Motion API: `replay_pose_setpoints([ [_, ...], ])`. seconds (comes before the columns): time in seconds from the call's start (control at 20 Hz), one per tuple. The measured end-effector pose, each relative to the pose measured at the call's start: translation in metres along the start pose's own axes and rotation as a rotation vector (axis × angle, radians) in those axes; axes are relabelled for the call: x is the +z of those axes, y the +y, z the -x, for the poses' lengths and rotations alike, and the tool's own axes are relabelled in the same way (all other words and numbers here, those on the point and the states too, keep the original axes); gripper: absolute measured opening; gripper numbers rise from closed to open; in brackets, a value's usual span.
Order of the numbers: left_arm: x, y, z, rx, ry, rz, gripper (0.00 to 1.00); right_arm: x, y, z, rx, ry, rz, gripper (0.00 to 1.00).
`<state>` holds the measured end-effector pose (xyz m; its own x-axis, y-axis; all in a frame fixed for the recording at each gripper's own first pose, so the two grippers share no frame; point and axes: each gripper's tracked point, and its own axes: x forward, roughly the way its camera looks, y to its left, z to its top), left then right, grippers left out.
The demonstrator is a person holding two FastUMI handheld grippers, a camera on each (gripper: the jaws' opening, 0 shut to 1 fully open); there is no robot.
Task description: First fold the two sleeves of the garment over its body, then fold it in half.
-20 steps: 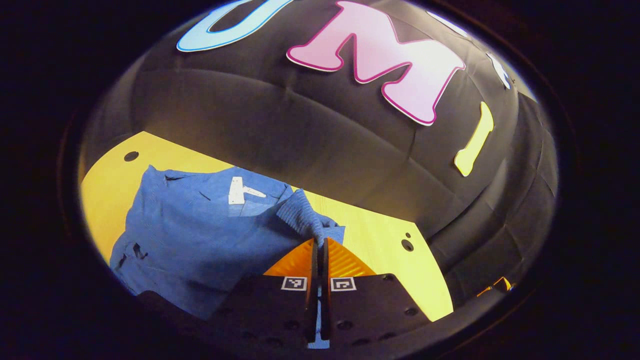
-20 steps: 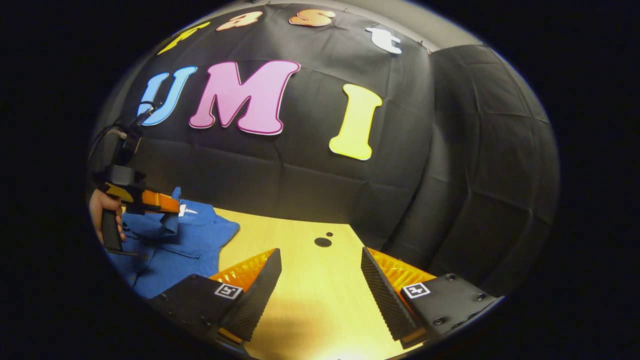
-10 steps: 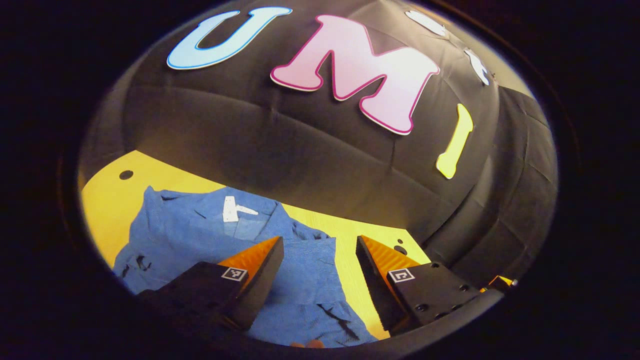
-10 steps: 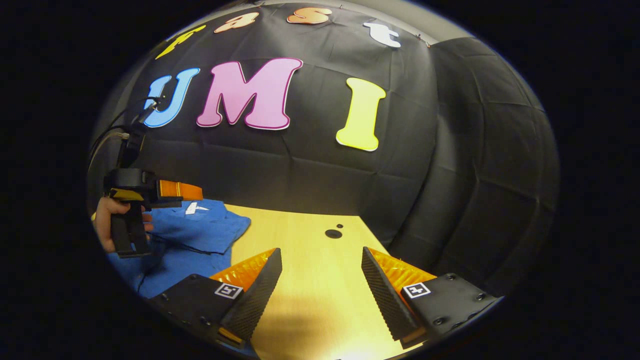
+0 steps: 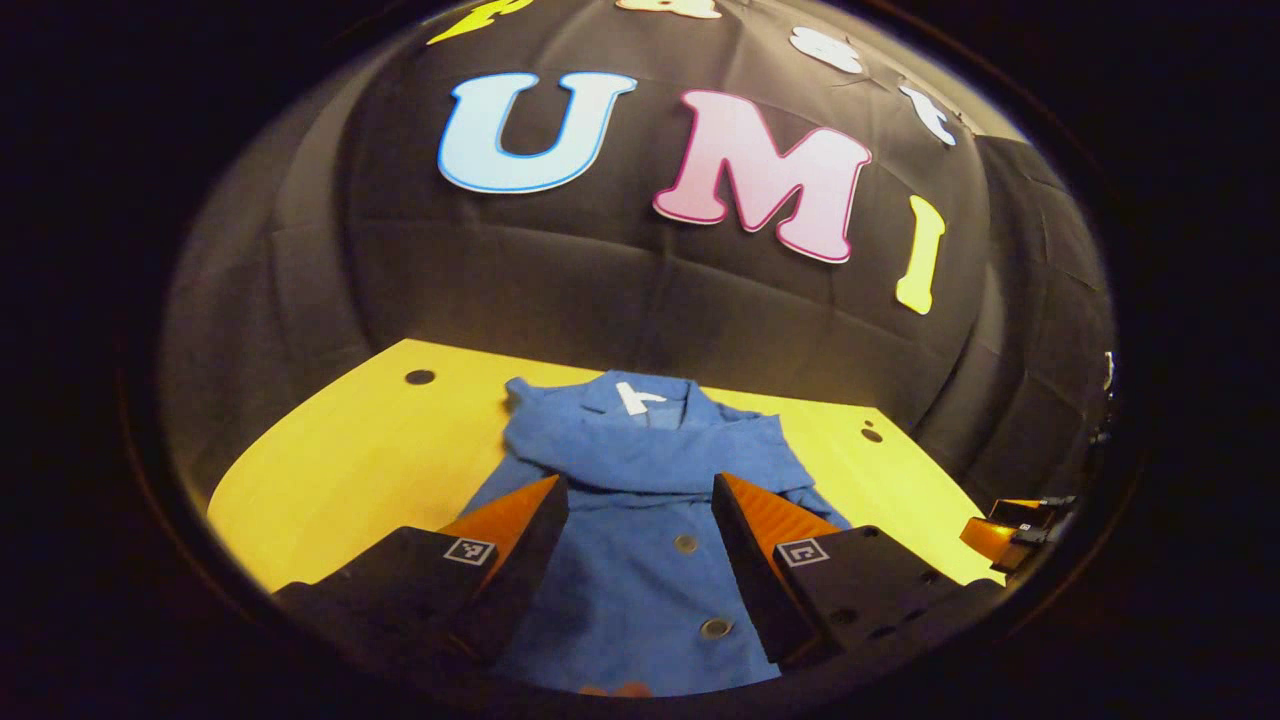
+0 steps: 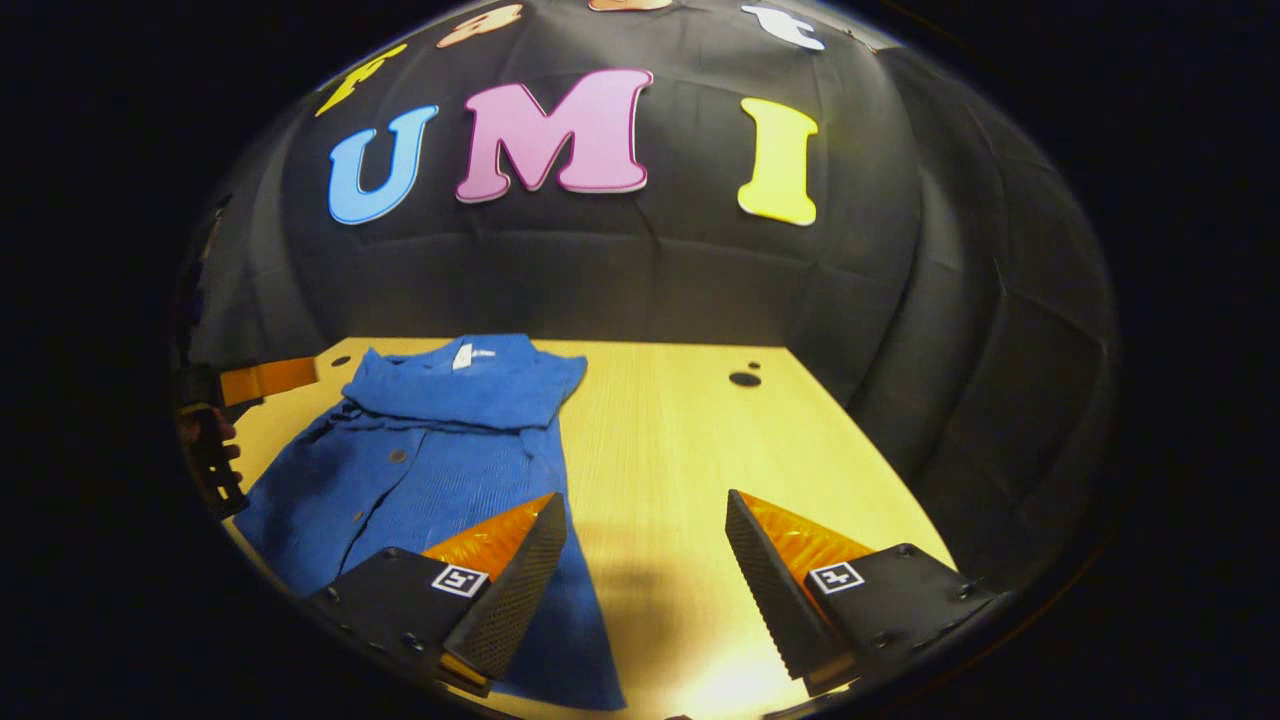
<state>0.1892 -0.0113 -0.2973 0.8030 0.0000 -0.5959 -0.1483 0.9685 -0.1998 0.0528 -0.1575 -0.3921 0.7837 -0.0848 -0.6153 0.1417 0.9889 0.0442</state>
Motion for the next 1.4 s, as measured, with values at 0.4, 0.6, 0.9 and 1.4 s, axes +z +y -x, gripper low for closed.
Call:
replay_pose_setpoints([
  [0.4,-0.12,0.119,0.102,0.207,0.302,0.007,0.81,-0.091,0.013,0.041,-0.029,0.203,-0.066,1.0],
  [0.6,-0.154,0.121,0.123,0.195,0.42,0.033,0.85,-0.12,0.018,0.047,-0.053,0.289,-0.099,1.0],
  [0.9,-0.17,0.123,0.132,0.216,0.474,-0.005,0.85,-0.144,0.021,0.053,-0.076,0.36,-0.108,0.97],
  [1.4,-0.173,0.102,0.121,0.178,0.514,-0.114,0.44,-0.143,0.027,0.049,-0.076,0.38,-0.142,0.77],
])
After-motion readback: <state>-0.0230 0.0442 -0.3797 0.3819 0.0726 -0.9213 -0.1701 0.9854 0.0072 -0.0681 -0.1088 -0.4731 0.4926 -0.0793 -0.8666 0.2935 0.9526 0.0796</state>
